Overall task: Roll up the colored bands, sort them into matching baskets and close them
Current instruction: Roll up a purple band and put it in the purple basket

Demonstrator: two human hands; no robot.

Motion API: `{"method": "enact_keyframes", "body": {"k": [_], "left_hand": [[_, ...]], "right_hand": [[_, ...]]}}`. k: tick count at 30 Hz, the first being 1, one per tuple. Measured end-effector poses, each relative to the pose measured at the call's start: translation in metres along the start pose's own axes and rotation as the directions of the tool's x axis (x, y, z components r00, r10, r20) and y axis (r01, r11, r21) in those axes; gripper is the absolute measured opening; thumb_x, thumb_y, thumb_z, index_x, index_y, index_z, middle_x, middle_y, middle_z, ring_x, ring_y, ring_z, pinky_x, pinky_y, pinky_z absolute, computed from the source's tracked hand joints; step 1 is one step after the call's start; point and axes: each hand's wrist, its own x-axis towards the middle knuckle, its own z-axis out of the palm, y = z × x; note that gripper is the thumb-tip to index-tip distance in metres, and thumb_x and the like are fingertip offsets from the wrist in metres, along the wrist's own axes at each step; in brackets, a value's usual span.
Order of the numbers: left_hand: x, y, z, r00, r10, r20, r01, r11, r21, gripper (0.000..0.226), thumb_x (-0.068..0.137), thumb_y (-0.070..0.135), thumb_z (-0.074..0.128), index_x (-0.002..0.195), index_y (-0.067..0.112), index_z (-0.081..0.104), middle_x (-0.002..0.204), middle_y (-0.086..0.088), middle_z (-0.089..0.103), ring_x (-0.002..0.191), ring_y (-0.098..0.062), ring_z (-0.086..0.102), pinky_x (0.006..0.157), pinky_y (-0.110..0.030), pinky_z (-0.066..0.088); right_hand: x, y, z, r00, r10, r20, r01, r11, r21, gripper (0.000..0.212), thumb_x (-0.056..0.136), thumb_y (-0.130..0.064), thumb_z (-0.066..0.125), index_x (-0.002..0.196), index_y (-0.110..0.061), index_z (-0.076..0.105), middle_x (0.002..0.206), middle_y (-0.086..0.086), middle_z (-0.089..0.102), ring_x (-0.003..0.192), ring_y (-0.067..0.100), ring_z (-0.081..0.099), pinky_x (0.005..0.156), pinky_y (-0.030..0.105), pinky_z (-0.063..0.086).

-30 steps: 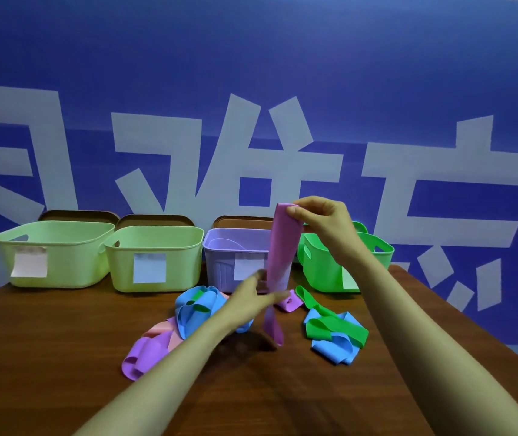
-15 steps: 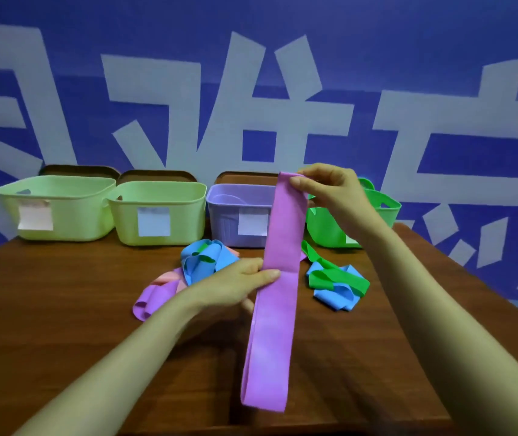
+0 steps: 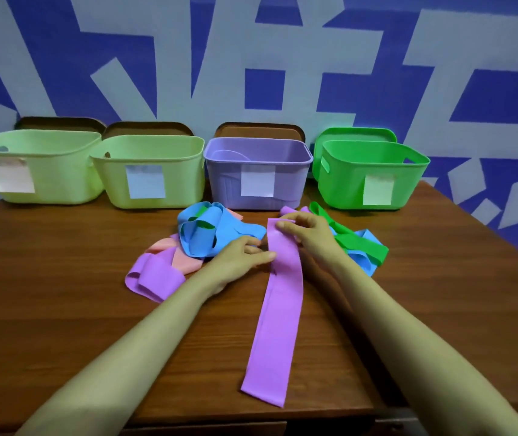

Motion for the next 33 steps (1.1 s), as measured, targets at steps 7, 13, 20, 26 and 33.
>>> {"method": "enact_keyframes", "body": {"k": [7, 13, 20, 26, 33], "left_hand": [[0.015, -0.003, 0.016, 0.993, 0.009, 0.121, -0.02, 0.996, 0.089, 0.037, 0.076, 0.02, 0.078, 0.108, 0.009, 0.063, 0.091, -0.005, 0.07, 0.086, -0.017, 0.065, 0.086, -0.034, 0.054], [0.006, 0.0, 0.011, 0.985, -0.082, 0.154, 0.091, 0.995, -0.048, 0.033, 0.086, 0.006, 0.066, 0.118, 0.003, 0.061, 0.104, -0.011, 0.071, 0.097, -0.023, 0.068, 0.091, -0.035, 0.054], [-0.011, 0.006, 0.009, 0.985, -0.1, 0.141, 0.109, 0.992, -0.059, 0.032, 0.088, 0.004, 0.062, 0.121, 0.004, 0.059, 0.112, -0.01, 0.069, 0.102, -0.023, 0.067, 0.091, -0.035, 0.054], [-0.024, 0.002, 0.01, 0.98, -0.167, 0.111, 0.17, 0.985, -0.018, 0.031, 0.085, 0.006, 0.068, 0.115, 0.004, 0.06, 0.108, -0.012, 0.068, 0.098, -0.022, 0.068, 0.086, -0.034, 0.056], [-0.018, 0.015, -0.005, 0.994, -0.029, -0.103, 0.084, 0.806, 0.586, 0.043, 0.087, 0.047, 0.061, 0.091, 0.005, 0.068, 0.083, -0.01, 0.067, 0.072, -0.017, 0.058, 0.066, -0.024, 0.041]], "right_hand": [[0.011, 0.002, -0.007, 0.998, -0.025, -0.059, 0.033, 0.99, 0.137, 0.009, 0.085, -0.001, 0.065, 0.094, 0.0, 0.064, 0.063, -0.001, 0.059, 0.052, 0.0, 0.051, 0.05, 0.012, 0.042], [0.011, 0.006, -0.005, 0.997, 0.061, -0.051, -0.048, 0.973, 0.227, 0.005, 0.085, -0.006, 0.068, 0.088, -0.004, 0.064, 0.063, 0.0, 0.06, 0.051, 0.008, 0.054, 0.049, 0.017, 0.045], [0.001, -0.014, 0.002, 1.0, -0.001, -0.012, 0.003, 0.989, 0.15, 0.008, 0.088, -0.005, 0.063, 0.095, -0.001, 0.061, 0.073, 0.006, 0.058, 0.05, -0.003, 0.056, 0.047, 0.012, 0.045], [0.001, -0.013, 0.005, 0.999, 0.033, 0.007, -0.034, 0.982, 0.185, 0.008, 0.088, -0.001, 0.062, 0.096, 0.0, 0.06, 0.068, 0.005, 0.058, 0.045, -0.001, 0.054, 0.043, 0.011, 0.042], [0.011, 0.016, 0.009, 0.997, 0.02, 0.077, -0.024, 0.998, 0.056, 0.005, 0.084, -0.012, 0.071, 0.088, -0.009, 0.071, 0.082, 0.003, 0.069, 0.077, 0.013, 0.063, 0.073, 0.032, 0.05]]}}
